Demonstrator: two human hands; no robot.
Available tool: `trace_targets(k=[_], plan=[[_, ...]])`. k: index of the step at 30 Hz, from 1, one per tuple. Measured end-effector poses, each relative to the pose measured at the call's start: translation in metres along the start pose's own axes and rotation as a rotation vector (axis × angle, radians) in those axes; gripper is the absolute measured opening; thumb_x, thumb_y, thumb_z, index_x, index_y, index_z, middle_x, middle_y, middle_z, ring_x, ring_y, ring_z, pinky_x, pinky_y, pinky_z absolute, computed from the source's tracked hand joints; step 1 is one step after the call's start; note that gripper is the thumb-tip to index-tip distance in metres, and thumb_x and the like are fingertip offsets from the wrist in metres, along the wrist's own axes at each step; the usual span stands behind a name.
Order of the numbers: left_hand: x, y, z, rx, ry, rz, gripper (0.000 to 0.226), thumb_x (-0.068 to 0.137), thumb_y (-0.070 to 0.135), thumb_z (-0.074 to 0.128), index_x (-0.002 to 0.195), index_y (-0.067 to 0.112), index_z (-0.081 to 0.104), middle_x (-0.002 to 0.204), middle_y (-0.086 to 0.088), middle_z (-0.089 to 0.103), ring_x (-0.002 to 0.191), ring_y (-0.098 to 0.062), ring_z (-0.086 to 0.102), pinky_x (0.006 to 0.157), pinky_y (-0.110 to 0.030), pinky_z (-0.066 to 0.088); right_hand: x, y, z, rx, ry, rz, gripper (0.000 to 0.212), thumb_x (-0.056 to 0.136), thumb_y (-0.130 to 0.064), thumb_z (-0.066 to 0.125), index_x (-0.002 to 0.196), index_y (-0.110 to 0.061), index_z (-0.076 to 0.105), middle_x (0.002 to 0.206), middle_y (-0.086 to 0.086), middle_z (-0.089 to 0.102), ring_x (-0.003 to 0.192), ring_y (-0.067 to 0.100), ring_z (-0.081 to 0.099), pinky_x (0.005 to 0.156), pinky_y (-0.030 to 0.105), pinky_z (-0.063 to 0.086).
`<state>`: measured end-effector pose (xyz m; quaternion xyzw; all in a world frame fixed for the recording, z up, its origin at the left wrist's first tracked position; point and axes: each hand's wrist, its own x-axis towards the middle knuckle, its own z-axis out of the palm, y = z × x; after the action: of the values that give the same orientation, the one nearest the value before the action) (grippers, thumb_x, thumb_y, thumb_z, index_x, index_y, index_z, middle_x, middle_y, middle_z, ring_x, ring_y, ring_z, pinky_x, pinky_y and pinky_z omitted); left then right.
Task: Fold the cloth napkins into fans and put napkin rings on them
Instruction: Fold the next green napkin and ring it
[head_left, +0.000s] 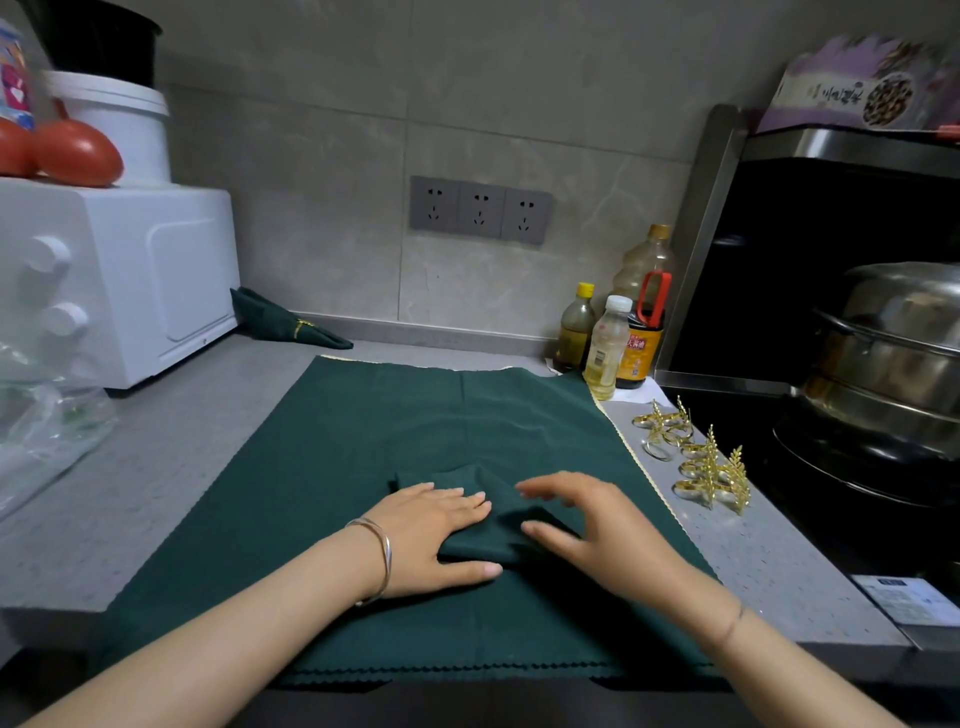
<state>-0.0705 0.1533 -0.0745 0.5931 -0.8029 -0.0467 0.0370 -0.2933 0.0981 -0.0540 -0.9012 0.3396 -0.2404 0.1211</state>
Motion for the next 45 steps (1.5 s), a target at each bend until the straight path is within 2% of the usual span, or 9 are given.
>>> trace_targets(k=[5,14,18,20,26,29,35,39,45], plan=[[0.003,0.000,-0.002,0.033,-0.041,0.006,0.112,0.055,0.089,0.002,0.151,0.033,0.018,0.157,0.017,0.011,0.145,-0.001,0.008,0.118,-0.026,-0.002,-0.015,0.000,0.010,-0.207,-0.062,-0.144,0.033,0.085,-0.049,0.058,0.113,-0.033,0.064,0.104,-0.017,0.063,0.098,0.006,0.054,0.081,0.023,0.046],[0.008,-0.009,-0.015,-0.128,-0.017,0.028,0.050,0.084,0.059,0.058,0.132,0.048,0.048,0.149,0.020,0.034,0.139,0.001,0.027,0.116,-0.023,0.018,-0.013,0.009,0.024,-0.196,0.049,-0.137,0.021,0.082,-0.035,0.054,0.097,-0.027,0.066,0.089,-0.012,0.062,0.080,0.010,0.059,0.066,0.026,0.049],[0.015,-0.027,-0.024,-0.402,0.090,-0.092,0.031,0.070,0.053,0.076,0.092,0.032,0.075,0.090,0.014,0.072,0.083,-0.003,0.066,0.079,-0.023,0.051,-0.005,0.013,0.017,0.043,0.036,0.009,0.012,0.086,-0.031,0.067,0.091,-0.021,0.071,0.082,-0.009,0.067,0.075,0.007,0.060,0.068,0.020,0.045],[0.023,-0.031,-0.025,-0.503,0.153,-0.155,0.041,0.066,0.054,0.078,0.072,0.014,0.071,0.059,0.007,0.060,0.052,-0.007,0.051,0.055,-0.023,0.042,-0.001,0.016,0.015,0.200,0.007,0.109,0.009,0.085,-0.029,0.069,0.085,-0.020,0.072,0.077,-0.008,0.070,0.070,0.005,0.063,0.066,0.021,0.048],[0.050,-0.036,-0.022,-0.685,0.259,-0.223,0.039,0.073,0.052,0.074,0.069,0.013,0.070,0.059,0.005,0.064,0.052,-0.004,0.046,0.057,-0.024,0.043,0.012,0.029,0.018,0.457,-0.013,0.318,0.013,0.078,-0.028,0.077,0.075,-0.020,0.067,0.062,-0.008,0.059,0.060,0.006,0.052,0.062,0.022,0.042],[0.061,-0.038,-0.018,-0.661,0.291,-0.269,0.046,0.075,0.048,0.075,0.049,0.018,0.050,0.043,0.013,0.040,0.043,-0.004,0.033,0.048,-0.017,0.031,0.017,0.032,0.020,0.471,-0.012,0.355,0.016,0.077,-0.026,0.078,0.072,-0.020,0.064,0.054,-0.012,0.050,0.055,0.004,0.043,0.058,0.018,0.036],[0.071,-0.046,-0.005,-0.530,0.312,-0.350,0.058,0.066,0.063,0.073,0.054,0.018,0.039,0.054,0.007,0.036,0.055,-0.013,0.035,0.058,-0.027,0.032,0.022,0.028,0.020,0.304,-0.005,0.373,0.023,0.075,-0.029,0.079,0.076,-0.018,0.059,0.058,-0.009,0.051,0.047,0.001,0.041,0.051,0.014,0.033],[0.065,-0.038,-0.010,-0.348,0.360,-0.387,0.041,0.070,0.064,0.070,0.084,0.029,0.055,0.083,0.013,0.052,0.078,-0.009,0.051,0.064,-0.026,0.039,0.023,0.021,0.018,0.160,-0.021,0.387,0.026,0.076,-0.034,0.077,0.083,-0.018,0.058,0.067,-0.006,0.053,0.058,0.006,0.046,0.053,0.017,0.034],[0.049,-0.033,-0.009,-0.225,0.529,0.062,0.055,0.077,0.068,0.044,0.109,0.030,0.067,0.109,0.014,0.064,0.102,-0.009,0.055,0.093,-0.023,0.035,0.029,0.015,0.008,0.022,-0.099,0.458,0.034,0.074,-0.044,0.076,0.086,-0.019,0.058,0.077,-0.005,0.060,0.072,0.013,0.056,0.063,0.025,0.043]])
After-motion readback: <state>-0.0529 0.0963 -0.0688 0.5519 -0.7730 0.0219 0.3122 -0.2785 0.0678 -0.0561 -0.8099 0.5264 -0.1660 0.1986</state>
